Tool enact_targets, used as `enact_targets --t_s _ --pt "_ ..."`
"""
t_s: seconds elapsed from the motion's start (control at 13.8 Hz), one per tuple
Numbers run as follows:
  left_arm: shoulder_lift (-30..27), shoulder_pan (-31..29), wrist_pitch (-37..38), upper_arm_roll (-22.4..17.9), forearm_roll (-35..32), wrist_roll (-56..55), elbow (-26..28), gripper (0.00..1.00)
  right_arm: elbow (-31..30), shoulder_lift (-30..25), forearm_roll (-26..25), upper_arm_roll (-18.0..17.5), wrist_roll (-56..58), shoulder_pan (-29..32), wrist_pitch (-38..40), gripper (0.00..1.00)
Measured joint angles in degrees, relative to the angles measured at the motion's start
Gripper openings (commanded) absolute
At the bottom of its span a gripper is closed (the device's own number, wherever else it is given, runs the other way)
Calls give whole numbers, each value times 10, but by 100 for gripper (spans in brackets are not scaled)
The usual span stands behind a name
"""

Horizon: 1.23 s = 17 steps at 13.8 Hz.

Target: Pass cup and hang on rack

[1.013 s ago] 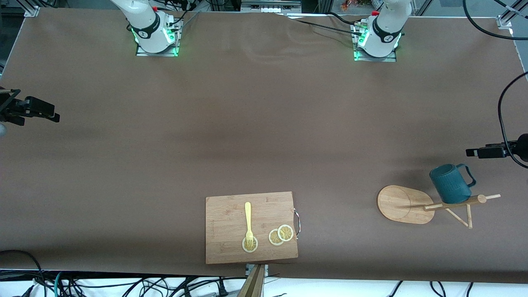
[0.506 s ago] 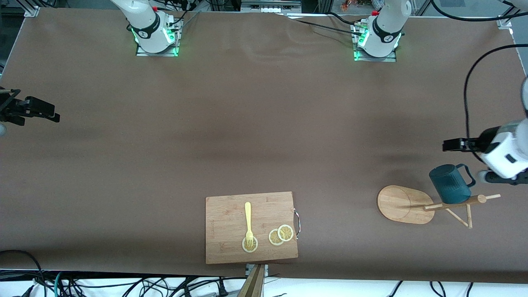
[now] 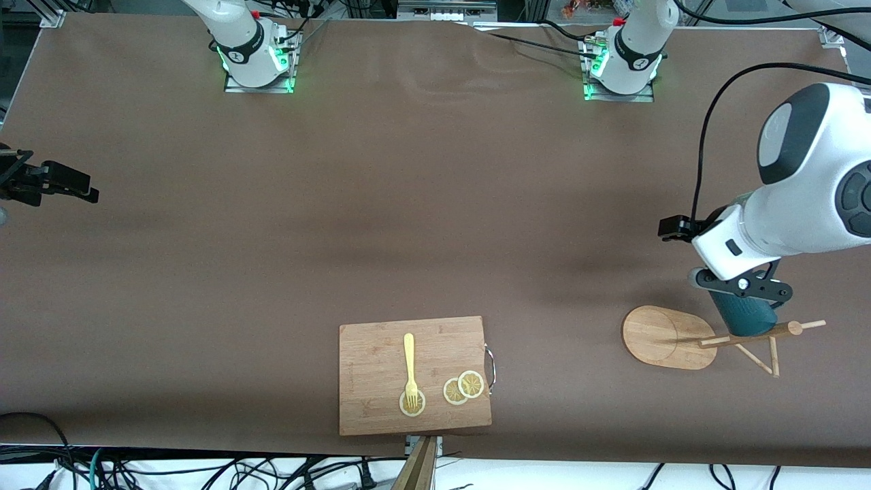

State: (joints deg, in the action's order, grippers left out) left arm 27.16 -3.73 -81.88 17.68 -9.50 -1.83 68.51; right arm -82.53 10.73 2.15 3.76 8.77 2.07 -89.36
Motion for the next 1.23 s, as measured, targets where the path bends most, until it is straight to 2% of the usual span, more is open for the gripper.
enact_targets --t_s 0.29,0.43,0.58,0.72,0.8,0.94,1.23 --pt "-43 8 -6 1 0 3 -7 100 0 0 0 0 0 0 0 100" --pt "-84 35 -11 -28 5 5 4 100 0 0 0 0 0 0 0 100" --pt "-136 64 -43 -88 41 24 56 100 0 0 0 0 0 0 0 100" --pt "-191 92 -112 -168 66 72 153 100 0 0 0 1 0 0 0 100" --pt "-216 95 -140 -191 69 86 201 100 0 0 0 1 0 0 0 100" --pt "-241 93 -161 -209 70 91 260 100 0 0 0 1 0 1 0 100" --pt "-243 91 -169 -211 70 88 282 100 0 0 0 1 0 1 0 100"
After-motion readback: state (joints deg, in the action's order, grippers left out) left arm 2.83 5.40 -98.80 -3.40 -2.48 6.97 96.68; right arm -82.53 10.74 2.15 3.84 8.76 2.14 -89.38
